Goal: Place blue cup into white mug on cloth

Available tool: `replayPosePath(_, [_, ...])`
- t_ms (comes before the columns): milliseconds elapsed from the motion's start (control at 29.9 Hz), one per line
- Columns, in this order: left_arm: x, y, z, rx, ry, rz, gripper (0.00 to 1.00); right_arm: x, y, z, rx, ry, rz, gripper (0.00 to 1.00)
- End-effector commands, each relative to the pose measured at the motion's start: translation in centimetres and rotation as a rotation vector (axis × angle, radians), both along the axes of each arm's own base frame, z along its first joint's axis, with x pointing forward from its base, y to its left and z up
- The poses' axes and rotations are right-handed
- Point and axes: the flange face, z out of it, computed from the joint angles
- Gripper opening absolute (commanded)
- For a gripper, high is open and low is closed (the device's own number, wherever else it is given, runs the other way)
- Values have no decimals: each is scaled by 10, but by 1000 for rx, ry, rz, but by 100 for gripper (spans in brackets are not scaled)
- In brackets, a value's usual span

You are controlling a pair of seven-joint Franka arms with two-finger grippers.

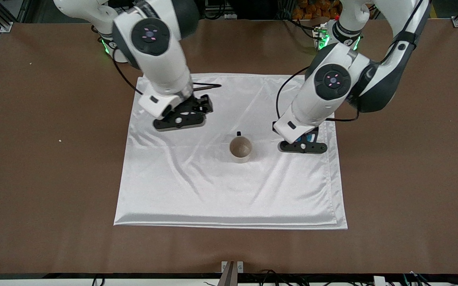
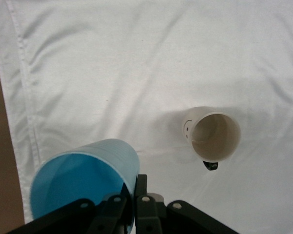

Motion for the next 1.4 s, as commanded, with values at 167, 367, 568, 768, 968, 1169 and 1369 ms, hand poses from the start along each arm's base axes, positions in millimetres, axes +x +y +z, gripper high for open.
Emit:
replayPosePath(167, [4, -62, -33, -8, 2, 42, 0, 19, -145, 50, -15, 103, -184, 100])
replayPosePath(367, [-5, -98, -51, -33, -10, 53, 0, 26, -194, 66, -65, 59, -148, 100])
replayPosePath(568, [-11, -118, -69, -51, -31, 61, 0, 39, -247, 68, -85, 40, -94, 100])
replayPosePath(768, [-17, -129, -82, -54, -36, 50, 0, 49, -282, 66, -78, 18, -90, 100])
replayPosePath(968, [-20, -137, -106, -20, -55, 52, 0, 56, -297, 55, -73, 4, -94, 100])
replayPosePath(1169, [-19, -137, -114, -20, -56, 68, 0, 60, -312, 53, -64, -3, -111, 100])
replayPosePath(1369, [-26, -146, -125, -17, -51, 68, 0, 62, -323, 52, -62, -7, -117, 100])
